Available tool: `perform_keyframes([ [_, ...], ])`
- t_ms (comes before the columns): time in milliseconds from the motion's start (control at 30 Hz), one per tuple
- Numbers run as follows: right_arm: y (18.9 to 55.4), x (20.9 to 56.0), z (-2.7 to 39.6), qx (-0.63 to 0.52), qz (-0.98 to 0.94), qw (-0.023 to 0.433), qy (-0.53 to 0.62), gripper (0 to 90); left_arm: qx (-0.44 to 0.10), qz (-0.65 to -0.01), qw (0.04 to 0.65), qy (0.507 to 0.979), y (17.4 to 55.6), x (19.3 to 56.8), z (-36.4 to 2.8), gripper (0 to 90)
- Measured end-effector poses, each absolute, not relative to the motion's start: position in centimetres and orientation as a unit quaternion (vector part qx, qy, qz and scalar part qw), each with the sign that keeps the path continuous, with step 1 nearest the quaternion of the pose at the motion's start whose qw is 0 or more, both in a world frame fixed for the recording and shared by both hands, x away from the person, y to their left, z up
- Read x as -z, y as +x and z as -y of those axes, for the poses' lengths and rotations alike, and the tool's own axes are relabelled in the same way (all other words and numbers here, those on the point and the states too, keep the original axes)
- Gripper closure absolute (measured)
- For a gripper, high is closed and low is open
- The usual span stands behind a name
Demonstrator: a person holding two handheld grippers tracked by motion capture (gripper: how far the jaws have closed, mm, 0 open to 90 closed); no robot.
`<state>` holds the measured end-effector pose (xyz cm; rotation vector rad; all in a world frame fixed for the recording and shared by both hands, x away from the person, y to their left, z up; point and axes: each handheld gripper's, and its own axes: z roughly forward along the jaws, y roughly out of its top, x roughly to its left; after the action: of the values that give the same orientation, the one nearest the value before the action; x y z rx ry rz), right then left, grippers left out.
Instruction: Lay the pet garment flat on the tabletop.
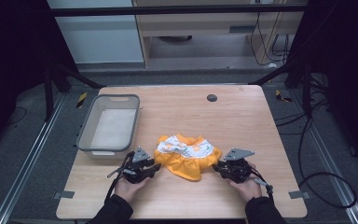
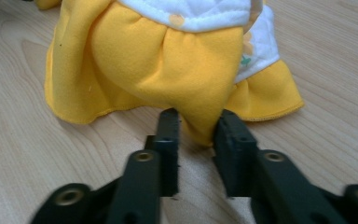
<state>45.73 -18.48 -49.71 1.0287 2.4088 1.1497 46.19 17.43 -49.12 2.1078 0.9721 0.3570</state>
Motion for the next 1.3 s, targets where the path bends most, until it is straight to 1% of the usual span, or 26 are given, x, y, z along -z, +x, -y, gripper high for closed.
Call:
perform_keyframes([
  [33,45.7,49.7,18.5,-0.398,-0.834,0.140,0.356,80.5,-0.138,-0.383,0.387,0.827,46.2,49.0,-17.5,69.4],
  [67,45.7,49.5,18.6,-0.400,-0.834,0.138,0.354,85.0,-0.133,-0.384,0.393,0.825,46.1,48.9,-17.7,74.9],
  [100,45.6,49.3,18.6,-0.402,-0.834,0.137,0.353,86.2,-0.131,-0.384,0.399,0.822,46.0,48.6,-17.9,80.5],
  [167,45.3,48.6,18.9,-0.413,-0.830,0.135,0.348,86.9,-0.125,-0.386,0.412,0.816,45.8,48.1,-18.3,85.3],
  [233,44.8,47.9,19.2,-0.427,-0.825,0.134,0.345,87.1,-0.120,-0.383,0.418,0.815,45.4,47.2,-18.9,86.0],
  [333,43.7,46.6,19.9,-0.444,-0.821,0.127,0.336,87.0,-0.103,-0.378,0.445,0.805,44.2,45.8,-20.1,86.3],
  [367,43.0,46.1,20.3,-0.443,-0.822,0.131,0.333,87.0,-0.095,-0.376,0.452,0.803,43.8,45.5,-20.5,86.4],
  [433,42.3,45.6,20.7,-0.450,-0.822,0.119,0.328,86.9,-0.090,-0.376,0.454,0.803,43.1,45.0,-20.9,86.4],
  [533,41.0,45.0,21.2,-0.453,-0.824,0.090,0.328,86.7,-0.072,-0.372,0.450,0.809,42.0,44.8,-21.2,86.3],
  [600,40.0,44.9,21.4,-0.453,-0.826,0.076,0.327,86.6,-0.057,-0.373,0.437,0.817,41.2,45.2,-21.1,86.2],
  [700,39.0,45.5,21.5,-0.440,-0.833,0.071,0.327,85.9,-0.051,-0.375,0.403,0.833,40.2,46.1,-20.5,85.0],
  [800,38.8,47.1,21.2,-0.399,-0.847,0.081,0.341,83.4,-0.051,-0.374,0.382,0.844,39.4,47.3,-19.8,79.4],
  [933,39.5,48.3,20.9,-0.376,-0.854,0.085,0.349,77.8,-0.068,-0.377,0.378,0.843,39.9,47.9,-20.1,65.7],
  [1033,39.5,48.2,20.9,-0.385,-0.850,0.099,0.346,70.7,-0.084,-0.384,0.393,0.832,39.9,47.7,-20.6,49.7],
  [1067,39.3,47.9,21.2,-0.398,-0.842,0.115,0.345,65.9,-0.086,-0.385,0.403,0.826,39.8,47.4,-20.8,42.0],
  [1100,39.3,47.9,21.2,-0.398,-0.842,0.115,0.345,65.9,-0.090,-0.383,0.413,0.821,39.7,47.2,-20.9,42.0],
  [1133,39.3,47.6,21.5,-0.410,-0.835,0.126,0.345,62.7,-0.096,-0.380,0.421,0.818,39.6,46.9,-21.0,36.7],
  [1167,39.3,47.6,21.5,-0.410,-0.835,0.126,0.345,62.7,-0.101,-0.377,0.429,0.814,39.4,46.7,-21.1,36.7],
  [1300,39.4,47.1,21.9,-0.428,-0.823,0.146,0.345,57.5,-0.114,-0.378,0.453,0.800,39.1,45.8,-21.7,32.1],
])
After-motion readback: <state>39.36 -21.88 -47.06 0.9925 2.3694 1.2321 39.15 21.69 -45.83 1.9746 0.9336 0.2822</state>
